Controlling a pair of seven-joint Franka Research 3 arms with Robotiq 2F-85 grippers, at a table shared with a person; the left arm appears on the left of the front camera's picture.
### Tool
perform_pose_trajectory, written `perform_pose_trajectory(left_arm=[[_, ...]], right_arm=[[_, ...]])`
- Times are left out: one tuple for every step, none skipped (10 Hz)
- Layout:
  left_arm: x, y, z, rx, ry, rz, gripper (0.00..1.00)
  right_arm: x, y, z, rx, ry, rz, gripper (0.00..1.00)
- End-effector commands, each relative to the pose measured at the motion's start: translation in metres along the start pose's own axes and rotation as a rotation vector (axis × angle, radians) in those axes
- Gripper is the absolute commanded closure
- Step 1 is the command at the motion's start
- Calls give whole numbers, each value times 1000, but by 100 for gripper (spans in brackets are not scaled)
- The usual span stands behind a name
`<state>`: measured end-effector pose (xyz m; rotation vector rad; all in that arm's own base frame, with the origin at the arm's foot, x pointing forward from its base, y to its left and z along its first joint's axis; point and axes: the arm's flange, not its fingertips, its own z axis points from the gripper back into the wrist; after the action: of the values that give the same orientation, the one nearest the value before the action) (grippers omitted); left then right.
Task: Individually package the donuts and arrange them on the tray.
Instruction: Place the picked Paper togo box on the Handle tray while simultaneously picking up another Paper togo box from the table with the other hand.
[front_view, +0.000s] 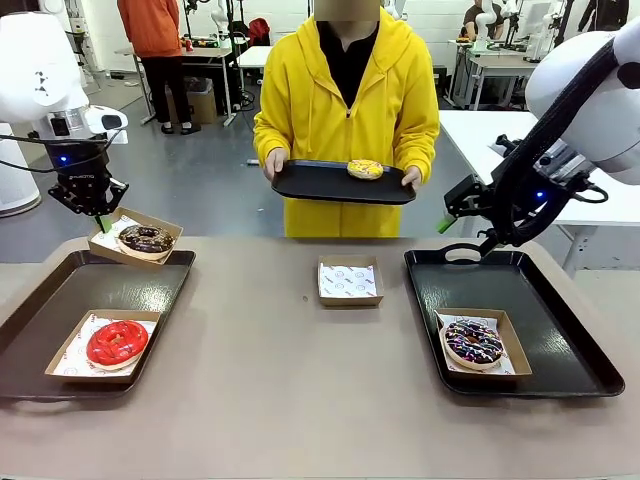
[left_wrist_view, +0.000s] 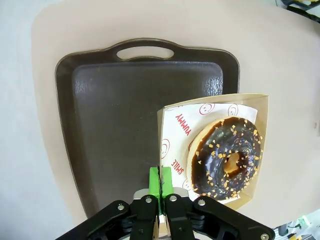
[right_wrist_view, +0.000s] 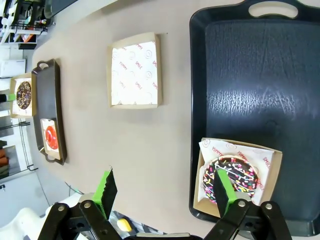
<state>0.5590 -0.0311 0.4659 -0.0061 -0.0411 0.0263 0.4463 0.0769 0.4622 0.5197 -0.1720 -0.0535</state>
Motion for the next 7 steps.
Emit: perform_pose_trajectory(left_arm=[[1,0,2,0,-4,0,99],[1,0,2,0,-4,0,99],[0,0,0,0,0,0,99],[3,6,-3,-16,16,10,99],[6,12,-6,-15,19,29,99],[8,17,-10,-16,29,30,99],[8,19,-18,0,38,25,99]], right_arm=[[-2,0,-1,-9,-3,-1,0],[-2,0,-1,-9,-3,-1,0],[0,0,0,0,0,1,0],[12,15,-2,-100,-38,-32,0],[28,40,-5,-191,-48,-11,0],[48,68,-10,-265,-49,12,0],[72,100,-22,-322,-6,41,0]])
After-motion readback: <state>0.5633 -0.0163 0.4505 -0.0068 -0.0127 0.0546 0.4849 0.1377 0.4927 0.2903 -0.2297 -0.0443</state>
